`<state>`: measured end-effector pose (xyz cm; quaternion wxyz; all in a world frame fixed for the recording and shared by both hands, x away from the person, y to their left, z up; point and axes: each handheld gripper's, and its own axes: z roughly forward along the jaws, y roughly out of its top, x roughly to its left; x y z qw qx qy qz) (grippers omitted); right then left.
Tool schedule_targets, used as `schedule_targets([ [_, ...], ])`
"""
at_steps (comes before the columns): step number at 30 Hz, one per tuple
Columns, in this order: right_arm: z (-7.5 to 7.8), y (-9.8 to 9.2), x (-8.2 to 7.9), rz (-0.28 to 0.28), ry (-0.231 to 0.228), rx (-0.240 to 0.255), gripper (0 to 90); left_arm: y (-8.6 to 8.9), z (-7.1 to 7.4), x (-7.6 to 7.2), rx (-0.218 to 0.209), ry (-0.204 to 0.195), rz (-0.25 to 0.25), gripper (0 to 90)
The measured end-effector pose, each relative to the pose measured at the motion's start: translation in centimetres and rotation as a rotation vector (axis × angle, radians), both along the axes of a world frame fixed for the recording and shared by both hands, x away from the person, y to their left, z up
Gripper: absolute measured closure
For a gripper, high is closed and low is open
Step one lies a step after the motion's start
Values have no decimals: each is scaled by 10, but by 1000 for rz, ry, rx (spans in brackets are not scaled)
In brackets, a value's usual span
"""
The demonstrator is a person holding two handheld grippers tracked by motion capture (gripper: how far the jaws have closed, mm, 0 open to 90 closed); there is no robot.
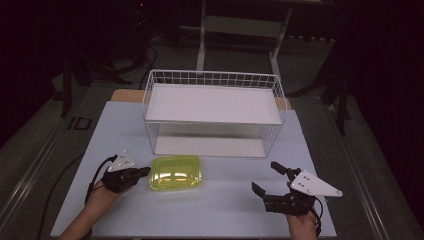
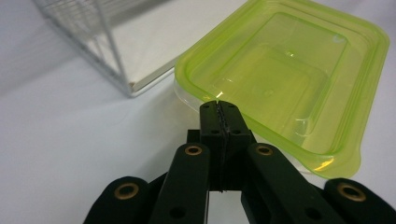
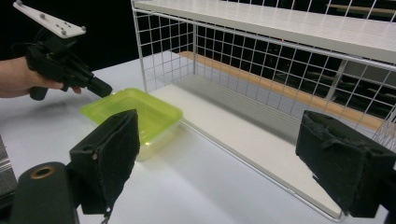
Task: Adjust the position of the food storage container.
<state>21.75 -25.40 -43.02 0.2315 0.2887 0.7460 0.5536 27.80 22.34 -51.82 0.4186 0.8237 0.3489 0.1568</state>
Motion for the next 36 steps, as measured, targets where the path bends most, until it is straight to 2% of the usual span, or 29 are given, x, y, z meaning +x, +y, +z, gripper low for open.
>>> schedule_targets([
  [6,-1,-1,0,-2,-6,-5,137,-20,-1,10,-4,-1,-16,900],
  [14,-2,-1,0,1,-1,-6,138,-38,-1,15,-14,4,-48,900],
  [17,-2,-1,0,3,1,-8,138,-45,-1,16,-25,7,-61,900],
  [19,-3,-1,0,2,0,-9,138,-51,-2,17,-55,15,-66,900],
  [20,-4,-1,1,7,8,-10,138,-57,-3,16,-58,13,-71,900],
  [26,-6,-1,2,16,14,-16,137,-73,-2,17,-44,16,-104,900],
  [32,-7,0,3,19,17,-19,137,-84,-3,21,-43,16,-105,900],
  [33,-7,0,3,19,17,-19,137,-85,-3,21,-33,12,-102,900],
  [36,-7,0,3,20,17,-20,137,-89,-4,23,-41,14,-101,900],
])
